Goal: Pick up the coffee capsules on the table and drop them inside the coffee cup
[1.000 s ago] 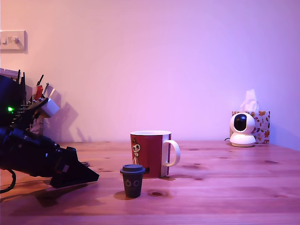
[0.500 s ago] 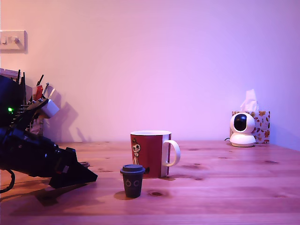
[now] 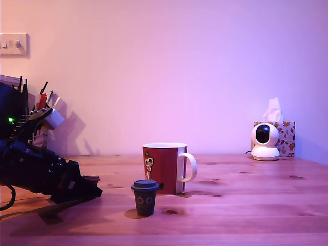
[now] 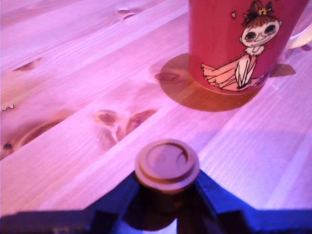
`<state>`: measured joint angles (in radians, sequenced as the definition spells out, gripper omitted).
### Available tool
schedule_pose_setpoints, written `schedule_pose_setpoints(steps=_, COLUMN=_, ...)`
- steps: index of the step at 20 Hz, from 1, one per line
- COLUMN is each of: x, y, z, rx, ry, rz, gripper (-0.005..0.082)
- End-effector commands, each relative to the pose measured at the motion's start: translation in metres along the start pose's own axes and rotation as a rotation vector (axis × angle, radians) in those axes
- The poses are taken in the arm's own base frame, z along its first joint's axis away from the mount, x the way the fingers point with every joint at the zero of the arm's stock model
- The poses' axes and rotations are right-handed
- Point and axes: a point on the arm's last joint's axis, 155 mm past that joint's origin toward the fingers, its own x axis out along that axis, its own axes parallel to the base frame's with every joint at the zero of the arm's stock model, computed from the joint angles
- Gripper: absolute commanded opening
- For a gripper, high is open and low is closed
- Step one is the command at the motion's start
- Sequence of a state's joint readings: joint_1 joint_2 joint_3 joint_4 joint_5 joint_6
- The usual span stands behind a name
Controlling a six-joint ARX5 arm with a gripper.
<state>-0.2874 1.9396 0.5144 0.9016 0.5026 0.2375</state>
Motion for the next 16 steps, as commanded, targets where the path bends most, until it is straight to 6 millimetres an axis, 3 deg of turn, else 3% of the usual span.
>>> schedule_pose_setpoints(steps=1, x=0.003, y=0.001, z=0.0, rx=0.0, ry=-0.009, rz=-0.001, gripper=0.0142)
schedule_pose_setpoints(steps=10, x=-0.007, y=0.005, z=0.048, rx=-0.096, ry=-0.151, rz=0.007, gripper=0.0142)
schedule_pose_setpoints(steps=16, x=-0.035, y=-0.007, z=0.114, rx=-0.106, ry=-0.303, rz=-0.05, gripper=0.0142)
